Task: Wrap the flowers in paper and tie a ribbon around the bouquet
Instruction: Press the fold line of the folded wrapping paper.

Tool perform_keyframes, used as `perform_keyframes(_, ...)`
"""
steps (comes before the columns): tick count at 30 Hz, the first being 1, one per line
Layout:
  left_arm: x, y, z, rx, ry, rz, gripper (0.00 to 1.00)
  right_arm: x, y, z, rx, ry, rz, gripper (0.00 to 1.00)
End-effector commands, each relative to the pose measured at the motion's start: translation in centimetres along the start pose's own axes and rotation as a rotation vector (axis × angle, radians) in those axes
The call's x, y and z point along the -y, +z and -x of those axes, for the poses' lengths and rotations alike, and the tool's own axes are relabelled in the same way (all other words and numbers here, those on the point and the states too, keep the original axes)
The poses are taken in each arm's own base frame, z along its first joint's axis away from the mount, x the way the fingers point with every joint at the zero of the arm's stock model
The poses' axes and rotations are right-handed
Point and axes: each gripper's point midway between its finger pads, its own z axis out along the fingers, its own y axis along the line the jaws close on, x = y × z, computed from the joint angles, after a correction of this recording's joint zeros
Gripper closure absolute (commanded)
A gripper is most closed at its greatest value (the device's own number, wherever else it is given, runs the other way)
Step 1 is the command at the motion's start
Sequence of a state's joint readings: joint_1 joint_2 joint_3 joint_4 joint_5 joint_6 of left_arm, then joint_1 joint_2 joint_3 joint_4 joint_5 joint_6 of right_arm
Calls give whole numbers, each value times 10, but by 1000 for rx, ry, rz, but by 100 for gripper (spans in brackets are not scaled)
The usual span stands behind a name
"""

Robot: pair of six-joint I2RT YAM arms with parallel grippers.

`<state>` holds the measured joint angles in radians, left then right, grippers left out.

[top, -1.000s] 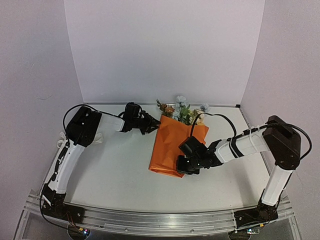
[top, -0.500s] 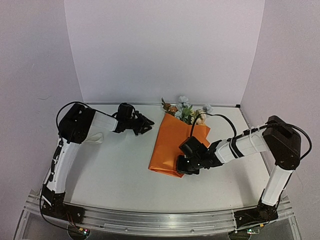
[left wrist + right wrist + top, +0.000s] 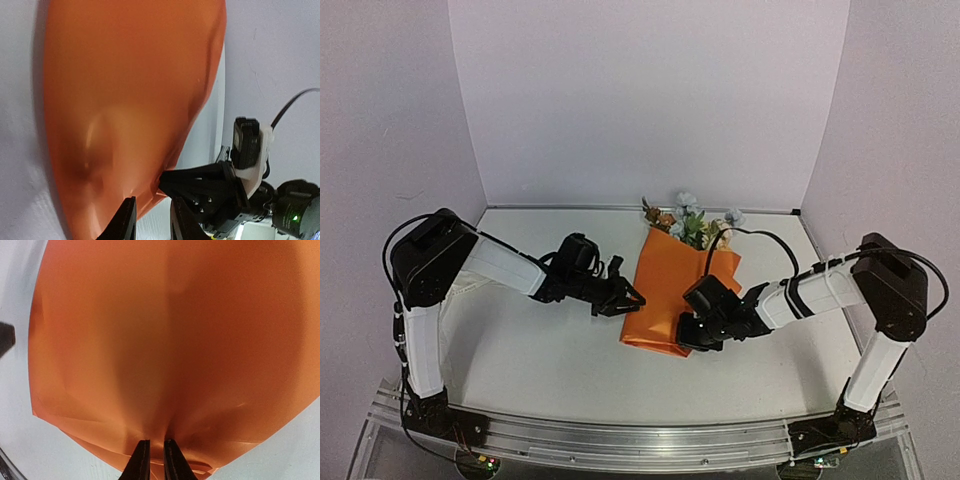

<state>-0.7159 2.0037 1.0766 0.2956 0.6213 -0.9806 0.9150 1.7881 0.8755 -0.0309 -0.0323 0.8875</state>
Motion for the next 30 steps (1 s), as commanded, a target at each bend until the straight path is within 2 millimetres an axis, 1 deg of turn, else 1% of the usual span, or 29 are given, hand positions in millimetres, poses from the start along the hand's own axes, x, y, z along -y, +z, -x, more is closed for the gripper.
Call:
perform_keyframes(1,18,5,-10,-12,22,-44,77,69,-3,-46,-141,-21,-225,87)
perform_keyframes(3,-1,10,-21,-31,-18,20,83,70,-5,-44,-133,-17,-225,86)
perform_keyframes(5,-17,13,-35,-57,-37,81,85,72,-7,-44,-129,-12,-227,86)
perform_keyframes(7,-27,12,-46,-68,-38,126,87,72,-9,-42,-122,-6,-222,86)
perform_keyframes(9,-30,12,-56,-88,-37,138,87,70,-11,-40,-115,-5,-216,86)
perform_keyframes(12,-32,22,-76,-143,-23,147,87,65,-15,-35,-102,-6,-200,86)
perform_keyframes(15,-38,31,-98,-197,-27,177,88,62,-19,-32,-98,-9,-194,86)
perform_keyframes(17,-43,33,-107,-214,-32,202,89,61,-23,-26,-74,-17,-206,83)
perform_keyframes(21,-45,29,-114,-217,-38,238,89,46,-32,-14,-44,-48,-200,78)
perform_keyframes(25,-42,27,-113,-211,-33,249,89,26,-41,-5,-11,-99,-215,72)
perform_keyframes(27,-42,27,-113,-208,-34,249,88,19,-45,-5,5,-119,-225,69)
perform_keyframes(30,-41,28,-112,-208,-34,248,89,14,-46,-8,14,-140,-235,64)
